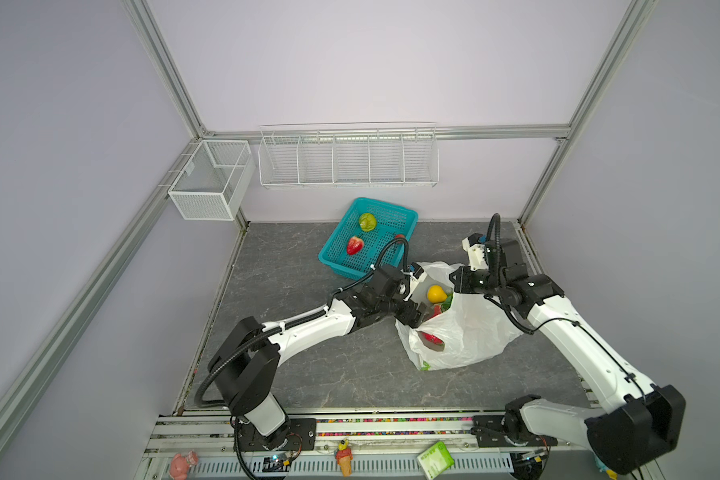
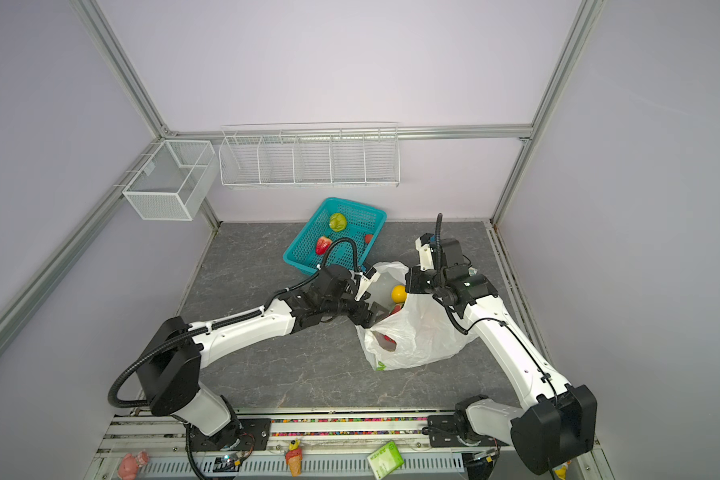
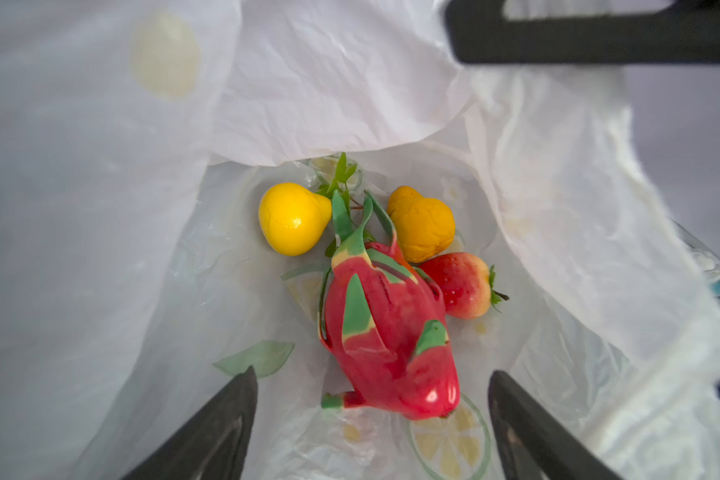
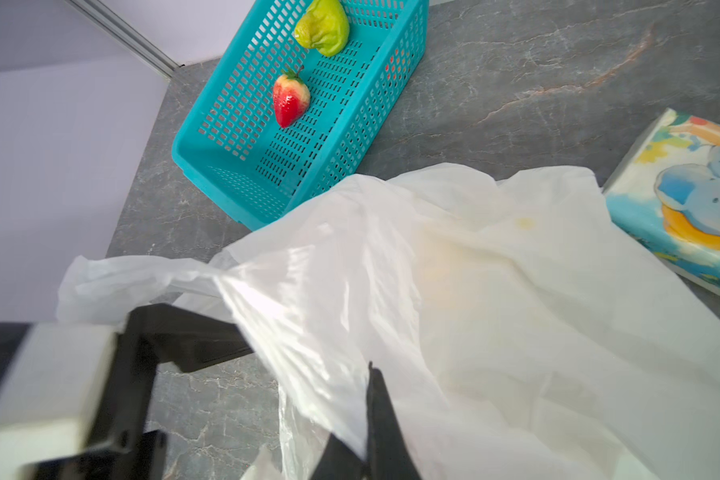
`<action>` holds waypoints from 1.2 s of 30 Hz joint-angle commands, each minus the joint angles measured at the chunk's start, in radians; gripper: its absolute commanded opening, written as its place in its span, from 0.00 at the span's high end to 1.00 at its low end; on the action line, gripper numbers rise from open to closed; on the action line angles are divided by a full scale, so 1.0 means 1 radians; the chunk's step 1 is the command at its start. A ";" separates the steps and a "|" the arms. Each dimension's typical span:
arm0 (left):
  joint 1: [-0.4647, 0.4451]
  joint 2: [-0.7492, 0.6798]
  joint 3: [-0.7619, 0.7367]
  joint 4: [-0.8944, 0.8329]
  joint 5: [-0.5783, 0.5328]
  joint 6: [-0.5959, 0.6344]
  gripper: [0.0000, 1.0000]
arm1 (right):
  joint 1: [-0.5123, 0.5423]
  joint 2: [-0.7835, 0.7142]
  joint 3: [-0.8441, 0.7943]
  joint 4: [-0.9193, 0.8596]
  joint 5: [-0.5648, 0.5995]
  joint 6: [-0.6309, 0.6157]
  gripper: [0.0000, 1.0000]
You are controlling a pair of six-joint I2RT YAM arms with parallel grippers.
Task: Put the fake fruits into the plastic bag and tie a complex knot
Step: 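Withdraw the left gripper from the bag back over the teal basket, then lower the left gripper and grasp the yellow-red peach in the basket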
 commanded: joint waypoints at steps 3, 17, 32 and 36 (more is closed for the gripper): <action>0.002 -0.158 -0.062 -0.134 0.012 0.068 0.30 | -0.008 0.006 -0.010 -0.024 0.038 -0.053 0.93; 0.326 -0.268 0.008 -0.094 -0.235 -0.181 0.35 | -0.007 0.031 -0.022 0.021 0.000 -0.062 0.93; 0.483 0.536 0.765 -0.408 -0.391 0.093 0.28 | -0.009 0.065 -0.006 0.033 0.004 -0.099 0.93; 0.485 0.713 0.985 -0.515 -0.418 0.127 0.26 | -0.011 0.072 -0.004 0.034 0.012 -0.106 0.94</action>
